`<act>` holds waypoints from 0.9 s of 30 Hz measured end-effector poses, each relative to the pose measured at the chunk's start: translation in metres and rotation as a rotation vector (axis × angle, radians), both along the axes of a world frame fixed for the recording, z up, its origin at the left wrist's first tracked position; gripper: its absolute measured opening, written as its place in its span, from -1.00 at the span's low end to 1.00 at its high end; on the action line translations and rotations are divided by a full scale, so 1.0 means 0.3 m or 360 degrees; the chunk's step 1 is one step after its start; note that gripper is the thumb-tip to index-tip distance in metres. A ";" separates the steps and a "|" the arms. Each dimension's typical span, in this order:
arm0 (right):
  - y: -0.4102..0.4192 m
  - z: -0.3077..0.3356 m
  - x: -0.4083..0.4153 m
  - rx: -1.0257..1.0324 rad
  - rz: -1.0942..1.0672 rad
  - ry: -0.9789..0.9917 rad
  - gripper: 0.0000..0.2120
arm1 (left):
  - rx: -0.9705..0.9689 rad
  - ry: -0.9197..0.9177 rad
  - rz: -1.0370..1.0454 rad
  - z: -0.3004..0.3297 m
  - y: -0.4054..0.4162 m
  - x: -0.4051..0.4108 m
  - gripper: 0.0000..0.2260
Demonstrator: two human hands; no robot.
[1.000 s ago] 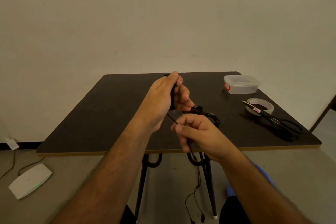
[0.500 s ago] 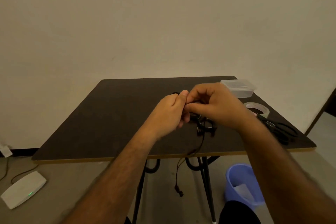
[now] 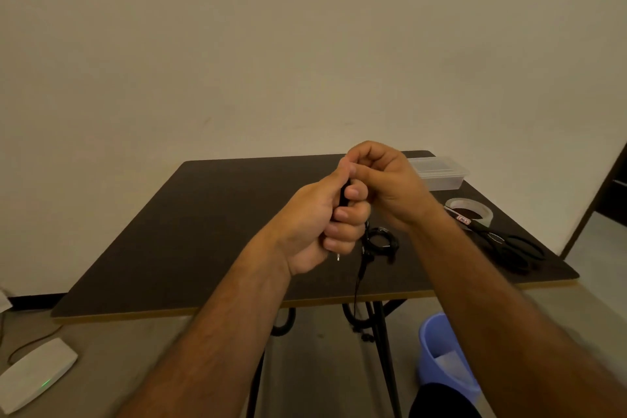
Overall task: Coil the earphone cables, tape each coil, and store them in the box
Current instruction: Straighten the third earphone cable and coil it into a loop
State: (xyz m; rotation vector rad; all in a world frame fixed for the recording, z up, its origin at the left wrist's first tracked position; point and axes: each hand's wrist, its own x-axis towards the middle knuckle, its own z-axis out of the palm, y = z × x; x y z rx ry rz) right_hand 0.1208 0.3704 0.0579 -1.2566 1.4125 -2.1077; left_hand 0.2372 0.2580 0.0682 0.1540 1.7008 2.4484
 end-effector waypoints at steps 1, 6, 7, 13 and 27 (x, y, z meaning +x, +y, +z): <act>-0.006 -0.016 0.004 -0.0008 0.0016 -0.0064 -0.91 | 0.0041 0.0021 -0.0019 0.002 0.001 -0.002 -0.58; -0.023 -0.067 0.048 0.0026 0.0096 -0.0197 -0.83 | 0.0096 0.0084 0.0028 0.001 -0.003 -0.020 -0.61; -0.023 -0.074 0.058 0.0026 0.0108 -0.0225 -0.81 | 0.0095 0.0095 0.0046 0.000 -0.002 -0.022 -0.62; -0.031 -0.124 0.099 0.0148 0.0148 -0.0223 -0.73 | 0.0186 0.0288 0.0206 0.021 0.007 -0.025 -0.67; 0.022 -0.144 0.128 0.0687 -0.0048 0.0112 -0.84 | -0.0744 0.0657 0.0844 -0.005 -0.053 -0.067 -0.64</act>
